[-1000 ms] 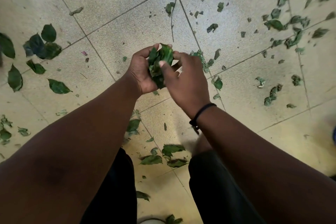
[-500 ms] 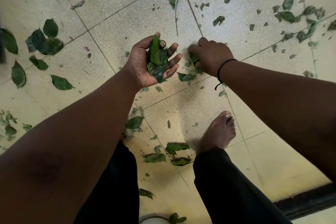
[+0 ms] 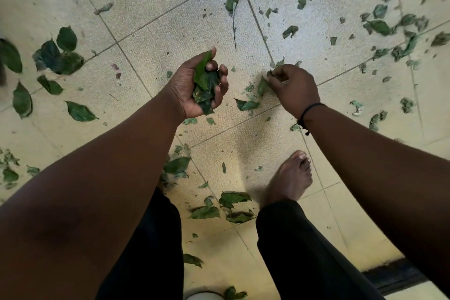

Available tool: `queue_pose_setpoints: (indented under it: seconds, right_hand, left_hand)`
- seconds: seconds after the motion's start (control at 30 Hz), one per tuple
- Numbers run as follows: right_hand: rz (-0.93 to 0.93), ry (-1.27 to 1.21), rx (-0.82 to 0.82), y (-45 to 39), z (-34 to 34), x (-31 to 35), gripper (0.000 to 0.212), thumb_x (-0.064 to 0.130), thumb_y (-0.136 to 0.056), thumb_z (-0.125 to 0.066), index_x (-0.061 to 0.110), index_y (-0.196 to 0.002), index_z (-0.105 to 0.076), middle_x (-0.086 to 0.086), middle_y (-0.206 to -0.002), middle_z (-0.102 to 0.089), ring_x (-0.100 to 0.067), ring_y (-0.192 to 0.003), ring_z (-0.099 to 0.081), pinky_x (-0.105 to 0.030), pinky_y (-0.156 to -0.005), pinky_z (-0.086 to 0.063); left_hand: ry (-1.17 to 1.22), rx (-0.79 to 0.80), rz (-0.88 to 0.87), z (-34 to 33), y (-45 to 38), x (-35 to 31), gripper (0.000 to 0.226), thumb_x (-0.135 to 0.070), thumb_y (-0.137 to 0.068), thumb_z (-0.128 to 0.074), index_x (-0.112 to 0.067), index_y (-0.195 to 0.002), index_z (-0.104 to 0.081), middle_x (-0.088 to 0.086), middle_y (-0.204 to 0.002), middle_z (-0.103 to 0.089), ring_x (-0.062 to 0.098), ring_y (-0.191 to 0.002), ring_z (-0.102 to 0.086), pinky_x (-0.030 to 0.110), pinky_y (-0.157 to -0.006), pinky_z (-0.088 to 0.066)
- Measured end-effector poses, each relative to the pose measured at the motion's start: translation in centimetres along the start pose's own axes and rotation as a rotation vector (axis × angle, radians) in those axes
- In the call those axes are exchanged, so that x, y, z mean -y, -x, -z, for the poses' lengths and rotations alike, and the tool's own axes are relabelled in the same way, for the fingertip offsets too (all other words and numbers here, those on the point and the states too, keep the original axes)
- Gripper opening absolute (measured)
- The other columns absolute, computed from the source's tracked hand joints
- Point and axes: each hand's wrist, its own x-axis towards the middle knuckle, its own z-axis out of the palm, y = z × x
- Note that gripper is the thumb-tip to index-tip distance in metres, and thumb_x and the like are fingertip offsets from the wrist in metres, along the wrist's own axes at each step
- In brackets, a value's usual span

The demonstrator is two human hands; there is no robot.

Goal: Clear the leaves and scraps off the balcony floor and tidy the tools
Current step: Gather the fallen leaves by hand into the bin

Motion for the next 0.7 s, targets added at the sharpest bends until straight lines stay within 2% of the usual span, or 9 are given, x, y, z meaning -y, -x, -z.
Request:
queue_pose_setpoints:
  seconds: [0.1, 0.2, 0.27, 0.33, 0.4, 0.5, 0.57, 0.63, 0.7]
  right_hand:
    - [-0.068, -0.277, -0.061, 0.8, -0.9, 1.1, 0.013, 0.028, -0.087, -0.066, 0.023, -0.075, -0.064, 0.007, -0.065, -0.06, -0.011, -0.063, -0.057, -0.034, -0.065, -0.053]
    - [-0.118, -0.362, -0.143, 1.2, -1.2, 1.8, 0.019, 0.027, -0.086, -0.065, 0.014, -0.073, -0.065, -0.001, -0.064, -0.061, -0.014, -0.06, -0.054, -0.036, -0.065, -0.054]
    - [-0.143, -0.326, -0.143, 1.2, -1.4, 1.7, 0.022, 0.027, -0.087, -0.064, 0.008, -0.076, -0.066, -0.001, -0.065, -0.061, -0.013, -0.06, -0.054, -0.034, -0.063, -0.05]
    - [-0.146, -0.204, -0.098, 1.1, -1.8, 1.8, 0.015, 0.028, -0.088, -0.064, 0.015, -0.08, -0.066, 0.003, -0.069, -0.062, -0.011, -0.065, -0.056, -0.025, -0.064, -0.045]
    - [-0.103, -0.1, 0.006, 0.9, -2.2, 2.5, 0.011, 0.027, -0.088, -0.065, 0.019, -0.081, -0.066, 0.005, -0.071, -0.061, -0.011, -0.067, -0.056, -0.022, -0.06, -0.04]
    - [-0.036, 0.073, 0.204, -0.3, -3.6, 3.3, 0.013, 0.02, -0.087, -0.066, 0.013, -0.075, -0.068, -0.004, -0.074, -0.061, -0.02, -0.073, -0.058, -0.025, -0.054, -0.033]
    - [-0.03, 0.217, 0.23, -1.3, -4.6, 3.4, 0.009, 0.018, -0.086, -0.066, 0.009, -0.086, -0.068, -0.013, -0.091, -0.063, -0.029, -0.083, -0.061, -0.024, -0.058, -0.037]
    - [0.0, 0.331, 0.215, -1.8, -5.3, 3.5, 0.027, 0.015, -0.087, -0.063, 0.01, -0.113, -0.058, -0.016, -0.113, -0.055, -0.035, -0.093, -0.059, -0.033, -0.071, -0.046]
    - [0.053, 0.389, 0.211, -1.8, -5.5, 3.7, 0.045, 0.013, -0.088, -0.061, 0.009, -0.128, -0.041, -0.017, -0.121, -0.046, -0.038, -0.091, -0.057, -0.042, -0.075, -0.049]
  left_hand:
    - [-0.003, -0.039, -0.025, 0.5, 0.2, 0.2, 0.051, -0.054, -0.094, -0.053, -0.021, -0.055, -0.052, -0.008, -0.079, -0.058, 0.01, -0.073, -0.06, 0.018, -0.052, -0.048]
    - [-0.012, -0.105, -0.065, 0.8, 0.5, 0.5, 0.052, -0.061, -0.09, -0.053, -0.021, -0.057, -0.052, -0.008, -0.08, -0.063, 0.014, -0.078, -0.064, 0.023, -0.052, -0.053]
    - [-0.012, -0.121, -0.078, 1.2, 0.5, 0.5, 0.048, -0.064, -0.083, -0.056, -0.022, -0.058, -0.05, -0.008, -0.079, -0.063, 0.013, -0.076, -0.065, 0.022, -0.05, -0.052]
    - [-0.009, -0.108, -0.075, 1.6, 0.7, 0.4, 0.045, -0.064, -0.069, -0.062, -0.024, -0.058, -0.048, -0.01, -0.073, -0.061, 0.009, -0.065, -0.061, 0.018, -0.047, -0.048]
    - [-0.008, -0.077, -0.049, 2.1, 0.8, 0.2, 0.043, -0.062, -0.06, -0.068, -0.025, -0.057, -0.047, -0.012, -0.062, -0.056, 0.002, -0.051, -0.052, 0.013, -0.043, -0.04]
    - [-0.005, 0.014, -0.009, 3.2, 1.2, -0.2, 0.047, -0.057, -0.051, -0.081, -0.024, -0.059, -0.048, -0.012, -0.05, -0.048, -0.001, -0.041, -0.041, 0.01, -0.039, -0.032]
    - [-0.009, 0.057, 0.006, 3.9, 1.5, -0.6, 0.048, -0.055, -0.051, -0.084, -0.024, -0.062, -0.049, -0.011, -0.047, -0.044, -0.001, -0.04, -0.039, 0.01, -0.039, -0.031]
    - [-0.014, 0.066, 0.003, 4.4, 1.9, -0.9, 0.043, -0.061, -0.061, -0.073, -0.023, -0.066, -0.052, -0.011, -0.045, -0.042, -0.001, -0.039, -0.038, 0.01, -0.038, -0.029]
    - [-0.009, 0.047, -0.007, 4.8, 2.3, -1.2, 0.047, -0.07, -0.071, -0.056, -0.023, -0.07, -0.055, -0.011, -0.043, -0.041, -0.001, -0.038, -0.036, 0.01, -0.039, -0.026]
